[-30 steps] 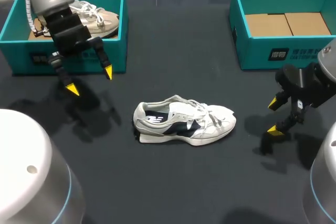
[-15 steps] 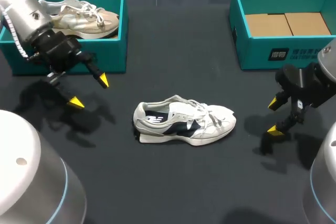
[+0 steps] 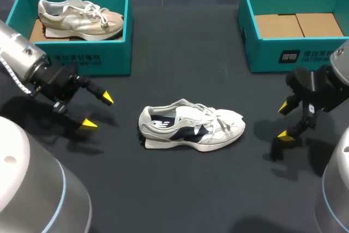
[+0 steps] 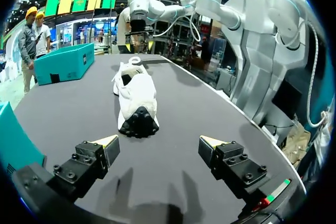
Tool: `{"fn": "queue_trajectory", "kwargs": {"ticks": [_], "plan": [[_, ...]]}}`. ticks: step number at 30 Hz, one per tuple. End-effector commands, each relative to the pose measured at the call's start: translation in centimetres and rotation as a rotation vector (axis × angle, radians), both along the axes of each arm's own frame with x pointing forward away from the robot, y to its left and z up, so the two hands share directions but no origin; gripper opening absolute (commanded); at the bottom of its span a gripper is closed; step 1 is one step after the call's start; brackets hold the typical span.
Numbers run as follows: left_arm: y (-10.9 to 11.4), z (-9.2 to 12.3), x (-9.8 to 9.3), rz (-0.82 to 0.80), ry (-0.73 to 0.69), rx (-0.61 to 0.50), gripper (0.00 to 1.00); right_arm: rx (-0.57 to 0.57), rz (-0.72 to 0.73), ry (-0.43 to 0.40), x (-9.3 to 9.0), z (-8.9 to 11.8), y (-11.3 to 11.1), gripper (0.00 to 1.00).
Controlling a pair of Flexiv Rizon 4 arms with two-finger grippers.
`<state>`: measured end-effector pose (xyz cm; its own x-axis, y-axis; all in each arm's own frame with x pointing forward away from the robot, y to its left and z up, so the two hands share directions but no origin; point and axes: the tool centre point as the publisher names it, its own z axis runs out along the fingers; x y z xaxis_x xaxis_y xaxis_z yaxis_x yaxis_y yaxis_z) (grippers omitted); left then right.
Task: Take the shoe out of the shoebox, open the shoe tongue, remove and reinsert the insole, then place the shoe into the shoebox
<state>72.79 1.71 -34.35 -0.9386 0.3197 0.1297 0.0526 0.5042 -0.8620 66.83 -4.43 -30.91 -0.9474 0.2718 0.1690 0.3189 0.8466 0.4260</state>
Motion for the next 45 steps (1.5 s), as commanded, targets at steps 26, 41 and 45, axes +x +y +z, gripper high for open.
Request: {"fn": "queue_trajectory", "kwargs": {"ticks": [26, 41, 45], "plan": [[0.6, -3.7, 0.9, 0.209, 0.082, -0.112, 1.0, -0.002, -0.001, -0.002, -0.1, 0.0, 0.0, 1.0], [-1.6, -4.1, 0.6, 0.354, 0.041, -0.193, 1.0, -0.002, -0.001, -0.002, -0.1, 0.0, 0.0, 1.0], [-2.6, -4.0, 0.1, 0.371, 0.015, -0.194, 1.0, -0.002, -0.001, -0.002, -0.1, 0.0, 0.0, 1.0]]}}
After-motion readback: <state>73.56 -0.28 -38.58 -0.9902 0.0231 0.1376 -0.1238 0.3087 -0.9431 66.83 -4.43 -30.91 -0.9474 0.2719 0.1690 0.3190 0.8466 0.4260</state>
